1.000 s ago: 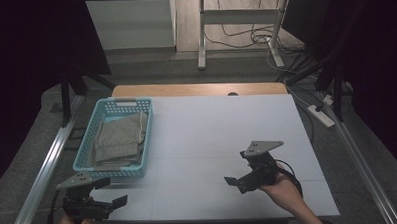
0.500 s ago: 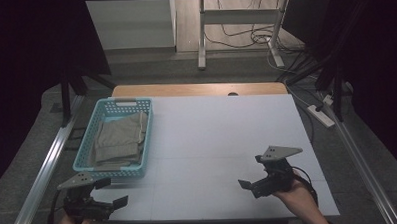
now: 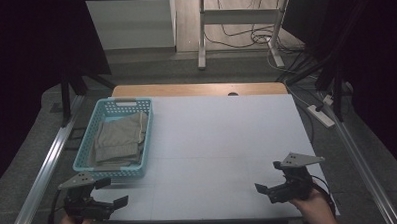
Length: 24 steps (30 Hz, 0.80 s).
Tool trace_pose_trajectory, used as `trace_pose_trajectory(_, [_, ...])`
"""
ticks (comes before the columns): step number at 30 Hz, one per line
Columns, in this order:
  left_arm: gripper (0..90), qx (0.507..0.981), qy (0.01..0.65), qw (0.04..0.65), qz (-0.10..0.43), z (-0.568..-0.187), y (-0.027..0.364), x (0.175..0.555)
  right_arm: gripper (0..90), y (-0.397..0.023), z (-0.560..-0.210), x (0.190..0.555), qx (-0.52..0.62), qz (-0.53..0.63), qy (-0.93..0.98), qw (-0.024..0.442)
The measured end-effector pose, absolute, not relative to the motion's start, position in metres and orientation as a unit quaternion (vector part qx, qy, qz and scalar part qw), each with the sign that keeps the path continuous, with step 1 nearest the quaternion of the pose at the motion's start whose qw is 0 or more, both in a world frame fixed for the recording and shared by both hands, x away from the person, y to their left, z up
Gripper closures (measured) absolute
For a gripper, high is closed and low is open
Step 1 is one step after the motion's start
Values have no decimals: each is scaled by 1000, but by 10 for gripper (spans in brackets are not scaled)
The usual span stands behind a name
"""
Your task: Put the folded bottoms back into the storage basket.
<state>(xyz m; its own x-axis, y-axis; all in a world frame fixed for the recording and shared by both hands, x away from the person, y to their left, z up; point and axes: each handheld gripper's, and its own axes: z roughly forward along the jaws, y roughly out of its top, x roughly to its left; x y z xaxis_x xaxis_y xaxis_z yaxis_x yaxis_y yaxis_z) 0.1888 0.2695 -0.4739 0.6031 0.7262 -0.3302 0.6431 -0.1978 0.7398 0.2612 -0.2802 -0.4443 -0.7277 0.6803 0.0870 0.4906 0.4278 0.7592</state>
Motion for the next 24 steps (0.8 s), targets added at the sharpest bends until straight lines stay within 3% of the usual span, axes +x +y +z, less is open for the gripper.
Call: trace_pose_trajectory(24, [0, 773, 443, 451, 48, -474, 269, 189, 0, -323, -451, 240, 396, 404, 814, 135])
